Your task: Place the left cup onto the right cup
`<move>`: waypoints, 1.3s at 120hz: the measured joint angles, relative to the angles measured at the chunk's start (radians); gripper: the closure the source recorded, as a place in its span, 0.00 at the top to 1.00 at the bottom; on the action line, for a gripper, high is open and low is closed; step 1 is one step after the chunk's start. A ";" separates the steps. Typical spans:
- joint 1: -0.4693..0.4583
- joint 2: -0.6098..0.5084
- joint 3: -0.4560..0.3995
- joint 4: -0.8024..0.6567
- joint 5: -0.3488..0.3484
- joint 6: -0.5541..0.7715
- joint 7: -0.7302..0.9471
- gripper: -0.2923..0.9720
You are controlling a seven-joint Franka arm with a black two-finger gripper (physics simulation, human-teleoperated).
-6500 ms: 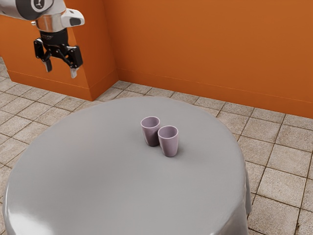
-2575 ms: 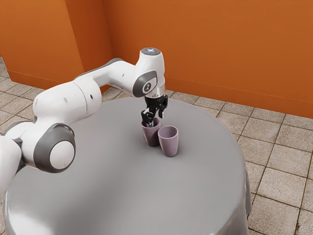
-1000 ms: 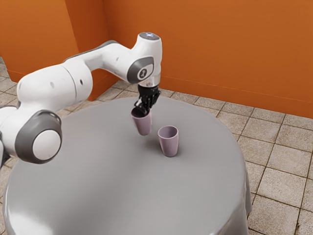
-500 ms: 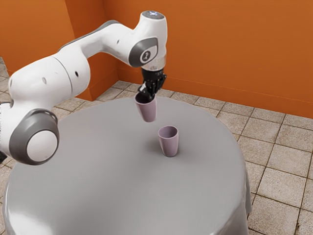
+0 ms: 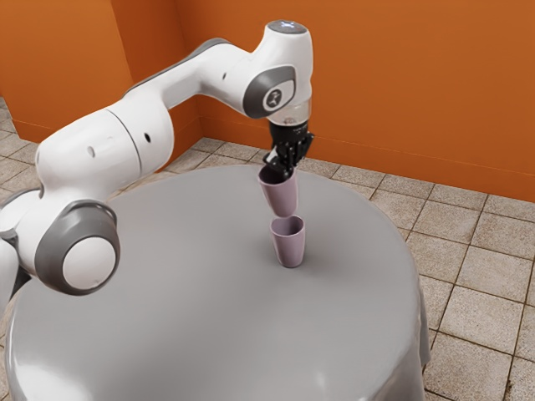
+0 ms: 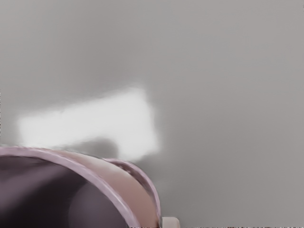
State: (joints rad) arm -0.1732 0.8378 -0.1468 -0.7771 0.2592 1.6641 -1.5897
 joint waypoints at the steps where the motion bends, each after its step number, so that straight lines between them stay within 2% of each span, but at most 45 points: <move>1: 0.000 -0.001 0.000 -0.001 0.000 0.000 -0.001 0.15; 156: 0.000 0.012 0.004 -0.091 -0.012 0.057 -0.040 0.15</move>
State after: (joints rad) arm -0.1736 0.8502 -0.1428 -0.8682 0.2472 1.7214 -1.6292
